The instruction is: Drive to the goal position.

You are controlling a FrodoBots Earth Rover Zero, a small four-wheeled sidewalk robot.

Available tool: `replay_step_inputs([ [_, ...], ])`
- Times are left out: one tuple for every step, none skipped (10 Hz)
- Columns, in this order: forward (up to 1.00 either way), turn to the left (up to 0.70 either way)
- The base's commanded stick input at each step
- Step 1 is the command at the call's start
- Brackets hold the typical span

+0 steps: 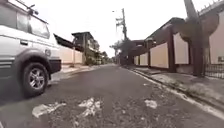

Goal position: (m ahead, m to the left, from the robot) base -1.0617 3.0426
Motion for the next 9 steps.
replay_step_inputs([
  [0.70, 0.00],
  [0.70, 0.00],
  [0.70, 0.00],
  [0.70, 0.00],
  [0.70, 0.00],
  [0.70, 0.00],
  [0.70, 0.00],
  [0.70, 0.00],
  [0.70, 0.00],
])
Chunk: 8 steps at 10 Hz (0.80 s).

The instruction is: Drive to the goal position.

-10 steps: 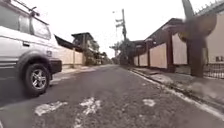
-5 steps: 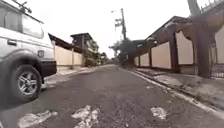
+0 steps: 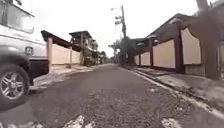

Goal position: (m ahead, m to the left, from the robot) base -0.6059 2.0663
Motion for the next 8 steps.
replay_step_inputs([
  [0.70, 0.00],
  [0.70, 0.00],
  [0.70, 0.00],
  [0.70, 0.00],
  [0.70, 0.00],
  [0.70, 0.00],
  [0.70, 0.00],
  [0.70, 0.00],
])
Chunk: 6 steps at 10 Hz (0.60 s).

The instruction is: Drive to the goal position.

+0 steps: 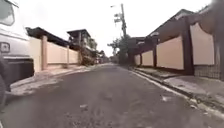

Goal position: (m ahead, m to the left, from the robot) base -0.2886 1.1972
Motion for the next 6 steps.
replay_step_inputs([
  [0.70, 0.00],
  [0.70, 0.00],
  [0.70, 0.00],
  [0.70, 0.00],
  [0.70, 0.00],
  [0.70, 0.00],
])
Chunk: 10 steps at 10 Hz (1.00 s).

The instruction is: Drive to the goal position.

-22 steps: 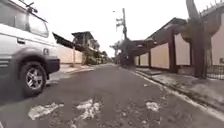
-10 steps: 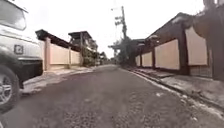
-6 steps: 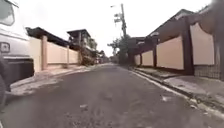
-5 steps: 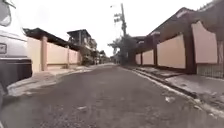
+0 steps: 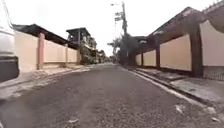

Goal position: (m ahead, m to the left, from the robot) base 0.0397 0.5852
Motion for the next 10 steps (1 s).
replay_step_inputs([
  [0.70, 0.00],
  [0.70, 0.00],
  [0.70, 0.00],
  [0.70, 0.00],
  [0.70, 0.00],
  [0.70, 0.00],
  [0.70, 0.00],
  [0.70, 0.00],
  [0.70, 0.00],
  [0.70, 0.00],
])
